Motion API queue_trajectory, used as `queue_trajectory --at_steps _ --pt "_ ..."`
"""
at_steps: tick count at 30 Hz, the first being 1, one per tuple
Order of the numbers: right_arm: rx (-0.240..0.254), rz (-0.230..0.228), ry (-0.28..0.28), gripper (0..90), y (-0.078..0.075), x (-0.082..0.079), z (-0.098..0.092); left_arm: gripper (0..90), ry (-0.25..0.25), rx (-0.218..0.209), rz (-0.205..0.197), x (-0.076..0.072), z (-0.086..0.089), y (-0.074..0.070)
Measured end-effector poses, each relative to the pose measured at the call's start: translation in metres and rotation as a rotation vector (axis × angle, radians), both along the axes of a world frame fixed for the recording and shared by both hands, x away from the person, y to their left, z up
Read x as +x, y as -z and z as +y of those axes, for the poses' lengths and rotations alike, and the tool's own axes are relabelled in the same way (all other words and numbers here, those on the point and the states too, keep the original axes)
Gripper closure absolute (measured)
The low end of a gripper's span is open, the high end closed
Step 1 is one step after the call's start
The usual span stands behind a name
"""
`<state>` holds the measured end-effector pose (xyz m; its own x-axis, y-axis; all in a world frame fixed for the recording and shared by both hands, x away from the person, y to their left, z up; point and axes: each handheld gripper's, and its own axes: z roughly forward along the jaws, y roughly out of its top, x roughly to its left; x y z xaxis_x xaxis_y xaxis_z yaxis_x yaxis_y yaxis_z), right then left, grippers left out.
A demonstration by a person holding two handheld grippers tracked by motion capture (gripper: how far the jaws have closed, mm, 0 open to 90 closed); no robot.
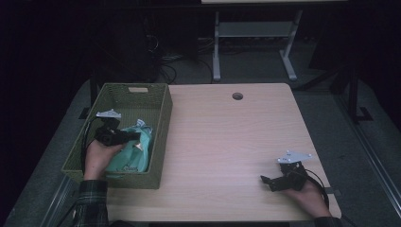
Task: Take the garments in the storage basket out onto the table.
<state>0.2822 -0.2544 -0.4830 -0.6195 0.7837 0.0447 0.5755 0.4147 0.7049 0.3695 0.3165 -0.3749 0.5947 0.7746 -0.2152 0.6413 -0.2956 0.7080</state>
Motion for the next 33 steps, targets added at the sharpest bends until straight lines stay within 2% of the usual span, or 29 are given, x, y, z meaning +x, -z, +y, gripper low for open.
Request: queue_trajectory --at_steps 6,10,20,33 --pt "-0.002 0.0 0.0 1.2 0.0 0.0 0.0 83.8 -0.023 -0.05 -0.047 -0.004 0.008 -0.012" --pt "-0.004 0.0 0.0 1.1 0.0 0.0 0.0 84.0 -0.038 -0.067 -0.078 -0.007 0.014 -0.021" --pt "-0.006 0.001 0.002 1.1 0.0 0.0 0.001 84.2 -0.045 -0.072 -0.109 -0.007 0.015 -0.037" --pt "-0.006 0.003 0.008 1.1 0.0 0.0 0.0 84.2 -0.024 -0.1 -0.163 -0.003 0.008 -0.071"
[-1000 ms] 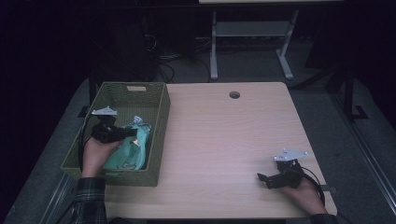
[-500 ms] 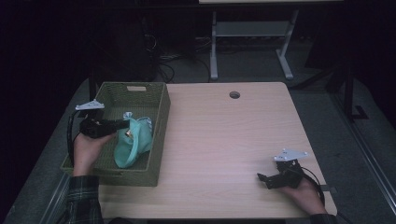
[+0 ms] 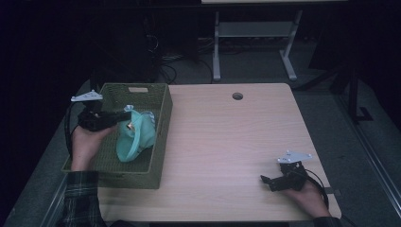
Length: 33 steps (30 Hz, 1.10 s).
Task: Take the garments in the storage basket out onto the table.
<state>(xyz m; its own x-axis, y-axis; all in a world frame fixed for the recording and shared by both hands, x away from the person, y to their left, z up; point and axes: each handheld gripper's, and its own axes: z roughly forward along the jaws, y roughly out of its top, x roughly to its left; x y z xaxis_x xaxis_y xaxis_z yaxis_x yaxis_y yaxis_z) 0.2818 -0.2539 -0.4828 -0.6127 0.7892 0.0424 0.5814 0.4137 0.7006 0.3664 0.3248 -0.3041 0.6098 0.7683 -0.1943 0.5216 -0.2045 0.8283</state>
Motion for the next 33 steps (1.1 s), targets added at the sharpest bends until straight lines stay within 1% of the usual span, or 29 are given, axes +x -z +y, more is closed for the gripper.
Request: queue_trajectory --at_steps 1,2,3,6,9,12,14,18,21,27,33 --pt "0.0 0.001 0.001 1.1 0.0 0.0 0.0 84.2 0.0 0.0 0.0 0.0 0.0 0.0" --pt "0.001 0.001 0.002 1.1 0.0 0.0 0.0 84.3 0.004 0.002 -0.006 0.0 -0.001 -0.004" --pt "0.0 0.002 0.0 1.1 0.0 0.0 0.0 84.2 0.009 -0.012 -0.015 0.0 -0.002 -0.009" --pt "0.0 0.001 0.002 1.1 0.0 0.0 0.0 84.2 0.016 -0.01 -0.026 0.0 -0.006 -0.019" --pt "0.001 0.0 0.002 1.1 0.0 0.0 0.0 84.2 0.027 -0.017 -0.04 -0.001 -0.011 -0.026" --pt "0.001 0.0 0.003 1.2 0.0 0.0 0.0 84.2 0.039 -0.007 -0.05 -0.001 -0.016 -0.034" --pt "0.001 0.0 0.003 1.1 0.0 0.0 0.0 84.2 0.048 -0.018 -0.056 0.0 -0.02 -0.038" --pt "0.001 0.0 0.004 1.1 0.0 0.0 0.0 84.2 0.056 -0.014 -0.073 0.001 -0.025 -0.048" --pt "0.001 0.0 0.004 1.1 0.0 0.0 0.0 84.3 0.07 -0.024 -0.086 0.002 -0.03 -0.057" --pt "0.001 0.0 0.004 1.1 0.0 0.0 0.0 84.4 0.102 -0.023 -0.115 0.003 -0.044 -0.073" --pt "0.001 0.0 0.004 1.1 0.0 0.0 0.0 84.4 0.145 -0.033 -0.139 0.006 -0.065 -0.086"
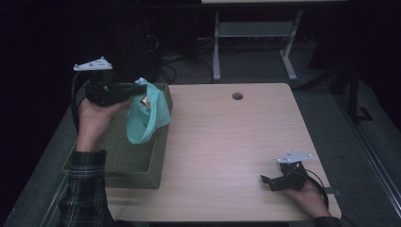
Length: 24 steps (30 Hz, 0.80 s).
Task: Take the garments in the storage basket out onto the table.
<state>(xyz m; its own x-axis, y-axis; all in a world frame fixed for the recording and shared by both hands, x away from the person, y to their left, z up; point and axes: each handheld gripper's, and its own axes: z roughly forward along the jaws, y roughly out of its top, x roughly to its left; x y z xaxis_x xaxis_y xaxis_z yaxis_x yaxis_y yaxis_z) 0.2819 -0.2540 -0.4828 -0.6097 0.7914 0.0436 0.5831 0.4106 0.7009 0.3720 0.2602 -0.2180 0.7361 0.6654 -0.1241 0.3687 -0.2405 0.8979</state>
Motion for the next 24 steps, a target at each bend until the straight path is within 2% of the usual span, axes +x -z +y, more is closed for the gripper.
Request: queue_trajectory --at_steps 10,24 --pt "0.0 0.0 0.0 1.1 0.0 0.0 0.0 84.4 0.086 -0.004 -0.022 0.007 -0.042 -0.011" --pt "0.001 0.001 0.0 1.1 0.0 0.0 0.0 84.4 0.199 0.008 -0.008 0.014 -0.103 0.001"
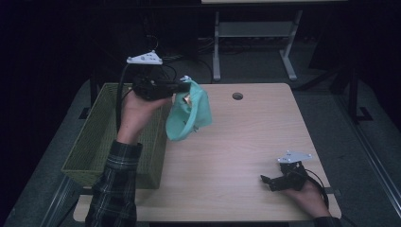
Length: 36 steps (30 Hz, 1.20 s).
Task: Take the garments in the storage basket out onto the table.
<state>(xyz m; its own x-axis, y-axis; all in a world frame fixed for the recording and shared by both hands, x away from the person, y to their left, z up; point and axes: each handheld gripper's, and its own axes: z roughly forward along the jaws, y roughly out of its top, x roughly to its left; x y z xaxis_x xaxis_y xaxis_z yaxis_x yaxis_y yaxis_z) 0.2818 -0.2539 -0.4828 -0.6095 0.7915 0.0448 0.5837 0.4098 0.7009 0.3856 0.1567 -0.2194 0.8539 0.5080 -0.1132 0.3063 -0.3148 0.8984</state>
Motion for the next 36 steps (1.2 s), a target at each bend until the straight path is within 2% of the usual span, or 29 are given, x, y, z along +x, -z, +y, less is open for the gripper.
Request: queue_trajectory --at_steps 8,9,11,19,28,32,36 --pt "0.0 0.001 0.001 1.1 0.0 0.0 0.0 84.4 0.054 0.027 0.018 0.001 -0.035 0.016" --pt "0.0 0.001 0.001 1.1 0.0 0.0 0.0 84.3 0.054 0.027 0.018 0.001 -0.035 0.016" --pt "0.001 0.001 0.001 1.1 0.0 0.0 0.0 84.4 0.072 0.038 0.025 0.0 -0.049 0.023" --pt "0.001 0.0 0.001 1.2 0.0 0.0 0.0 84.4 0.11 0.048 0.036 -0.002 -0.077 0.04" --pt "0.0 -0.001 0.0 1.1 0.0 0.0 0.0 84.3 0.129 0.075 0.054 -0.008 -0.101 0.063" --pt "0.0 -0.002 0.001 1.2 0.0 0.0 0.0 84.3 0.134 0.1 0.059 -0.009 -0.11 0.076" --pt "0.001 0.001 0.002 1.1 0.0 0.0 0.0 84.3 0.136 0.12 0.081 -0.011 -0.117 0.094"
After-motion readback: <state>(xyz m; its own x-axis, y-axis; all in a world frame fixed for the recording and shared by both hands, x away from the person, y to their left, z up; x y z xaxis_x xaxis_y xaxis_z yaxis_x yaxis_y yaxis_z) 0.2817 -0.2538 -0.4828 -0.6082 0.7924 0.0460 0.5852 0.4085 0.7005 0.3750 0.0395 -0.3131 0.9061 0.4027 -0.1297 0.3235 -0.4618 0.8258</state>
